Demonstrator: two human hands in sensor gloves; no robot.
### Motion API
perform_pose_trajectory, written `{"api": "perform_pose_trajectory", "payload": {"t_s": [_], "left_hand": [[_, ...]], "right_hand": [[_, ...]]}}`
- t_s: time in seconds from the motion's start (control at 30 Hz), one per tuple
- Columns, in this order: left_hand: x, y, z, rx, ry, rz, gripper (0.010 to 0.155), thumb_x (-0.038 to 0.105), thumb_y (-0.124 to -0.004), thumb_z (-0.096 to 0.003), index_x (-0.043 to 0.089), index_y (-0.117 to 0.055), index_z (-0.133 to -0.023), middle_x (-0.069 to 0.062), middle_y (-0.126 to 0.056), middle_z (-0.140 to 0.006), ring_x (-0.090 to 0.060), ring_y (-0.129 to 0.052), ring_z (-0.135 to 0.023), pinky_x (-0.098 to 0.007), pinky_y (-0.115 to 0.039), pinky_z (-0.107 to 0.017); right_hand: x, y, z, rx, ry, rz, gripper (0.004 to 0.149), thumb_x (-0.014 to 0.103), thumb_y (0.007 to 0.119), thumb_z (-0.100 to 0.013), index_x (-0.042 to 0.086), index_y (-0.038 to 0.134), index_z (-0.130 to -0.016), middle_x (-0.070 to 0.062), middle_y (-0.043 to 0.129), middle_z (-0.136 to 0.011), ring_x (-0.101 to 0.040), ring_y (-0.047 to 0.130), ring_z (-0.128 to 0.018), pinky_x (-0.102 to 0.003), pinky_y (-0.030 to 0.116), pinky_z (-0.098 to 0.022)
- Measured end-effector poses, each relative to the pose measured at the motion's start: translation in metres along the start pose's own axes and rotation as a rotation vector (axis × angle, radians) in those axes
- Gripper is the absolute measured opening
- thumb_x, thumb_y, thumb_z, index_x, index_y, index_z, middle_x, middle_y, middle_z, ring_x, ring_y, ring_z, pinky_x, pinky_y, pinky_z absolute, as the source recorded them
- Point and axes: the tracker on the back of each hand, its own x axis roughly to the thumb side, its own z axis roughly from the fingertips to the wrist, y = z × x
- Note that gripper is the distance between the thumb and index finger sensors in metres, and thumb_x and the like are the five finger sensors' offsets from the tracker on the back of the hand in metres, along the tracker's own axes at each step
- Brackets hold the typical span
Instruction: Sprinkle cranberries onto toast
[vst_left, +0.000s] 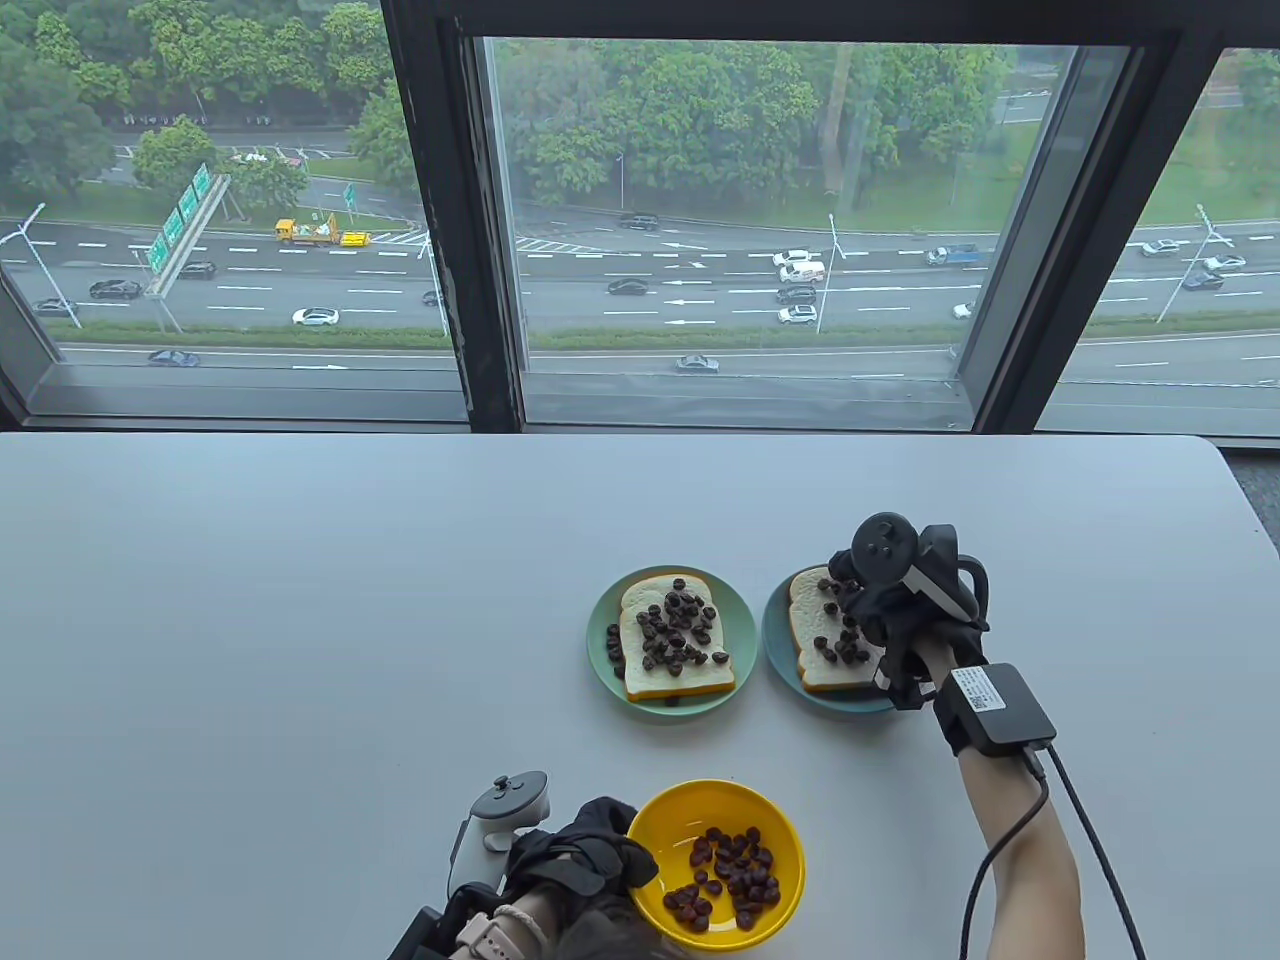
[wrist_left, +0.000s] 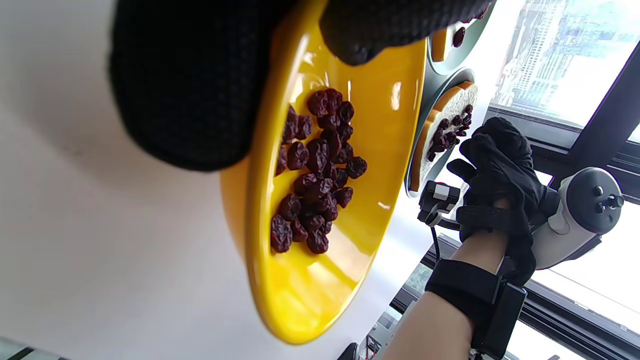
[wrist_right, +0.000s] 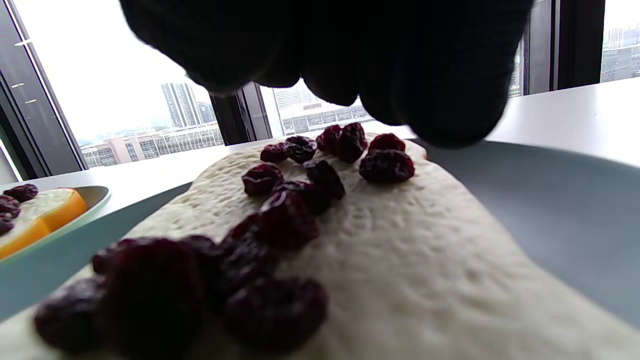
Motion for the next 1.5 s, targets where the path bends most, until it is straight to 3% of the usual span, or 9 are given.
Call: {"api": "perform_pose_trajectory", "payload": {"t_s": [0.23,0.47,0.67,0.83,0.93,1.07,1.17,1.3,1.5], "left_hand": [[0.003,-0.004,0.001,0.002,-0.022,-0.027,0.061,0.02,-0.073,-0.0473,0.024,-0.033,-0.093,-0.016,-0.055,-0.075,-0.032,-0.073,-0.05,-0.035,-0.096,-0.025],[0.007,-0.006,0.004,0.019,-0.055,-0.041,0.061,0.02,-0.073,-0.0474,0.024,-0.033,-0.093,-0.016,-0.054,-0.075,-0.032,-0.073,-0.05,-0.035,-0.096,-0.026],[0.011,-0.007,0.01,0.023,-0.087,-0.048,0.062,0.02,-0.073,-0.0473,0.024,-0.033,-0.094,-0.016,-0.054,-0.075,-0.032,-0.073,-0.05,-0.035,-0.096,-0.026],[0.013,-0.008,0.013,0.014,-0.112,-0.014,0.062,0.019,-0.075,-0.0466,0.024,-0.034,-0.093,-0.016,-0.056,-0.075,-0.032,-0.074,-0.05,-0.036,-0.097,-0.025],[0.015,-0.008,0.015,0.036,-0.136,-0.02,0.062,0.018,-0.076,-0.0458,0.023,-0.035,-0.093,-0.017,-0.056,-0.074,-0.033,-0.074,-0.049,-0.037,-0.097,-0.024],[0.015,-0.01,0.017,0.042,-0.158,-0.026,0.063,0.018,-0.076,-0.0457,0.024,-0.035,-0.093,-0.017,-0.054,-0.074,-0.033,-0.073,-0.048,-0.038,-0.097,-0.024],[0.014,-0.011,0.016,0.035,-0.178,-0.02,0.063,0.018,-0.076,-0.0459,0.024,-0.034,-0.093,-0.018,-0.054,-0.074,-0.033,-0.073,-0.049,-0.038,-0.097,-0.024],[0.013,-0.015,0.014,0.005,-0.178,-0.021,0.063,0.019,-0.076,-0.046,0.024,-0.034,-0.093,-0.018,-0.054,-0.074,-0.032,-0.073,-0.049,-0.036,-0.098,-0.024],[0.01,-0.016,0.012,-0.009,-0.158,0.008,0.063,0.017,-0.075,-0.0461,0.023,-0.034,-0.093,-0.017,-0.054,-0.075,-0.033,-0.073,-0.049,-0.037,-0.098,-0.024]], "right_hand": [[0.019,-0.019,0.048,0.007,-0.154,-0.065,0.053,0.039,0.076,-0.035,0.03,0.067,-0.086,-0.004,0.071,-0.089,-0.028,0.086,-0.074,-0.029,0.092,-0.041],[0.088,-0.029,0.13,0.162,-0.496,-0.133,0.062,0.042,0.076,-0.035,0.029,0.059,-0.093,-0.007,0.066,-0.094,-0.031,0.084,-0.077,-0.03,0.091,-0.045],[0.146,-0.017,0.182,0.368,-0.74,-0.02,0.069,0.041,0.079,-0.034,0.03,0.051,-0.096,-0.008,0.058,-0.098,-0.032,0.078,-0.082,-0.031,0.087,-0.05],[0.165,0.006,0.202,0.535,-0.804,0.146,0.079,0.039,0.081,-0.033,0.027,0.039,-0.099,-0.014,0.045,-0.101,-0.039,0.069,-0.086,-0.028,0.081,-0.055],[0.167,0.014,0.208,0.553,-0.823,0.162,0.083,0.036,0.083,-0.032,0.03,0.033,-0.099,-0.015,0.036,-0.103,-0.042,0.06,-0.088,-0.03,0.075,-0.059],[0.172,0.025,0.211,0.513,-0.856,0.195,0.083,0.035,0.083,-0.031,0.035,0.034,-0.098,-0.01,0.037,-0.104,-0.041,0.055,-0.09,-0.032,0.072,-0.059],[0.179,0.027,0.216,0.334,-0.895,0.323,0.076,0.036,0.082,-0.028,0.035,0.047,-0.095,-0.006,0.05,-0.101,-0.034,0.063,-0.086,-0.027,0.078,-0.053],[0.189,0.027,0.225,0.155,-0.907,0.407,0.052,0.029,0.081,-0.03,0.039,0.066,-0.078,0.0,0.069,-0.088,-0.026,0.083,-0.071,-0.025,0.089,-0.041],[0.196,0.029,0.232,0.075,-0.92,0.448,0.036,0.027,0.084,-0.028,0.04,0.076,-0.061,0.006,0.079,-0.075,-0.021,0.089,-0.059,-0.023,0.096,-0.03]]}}
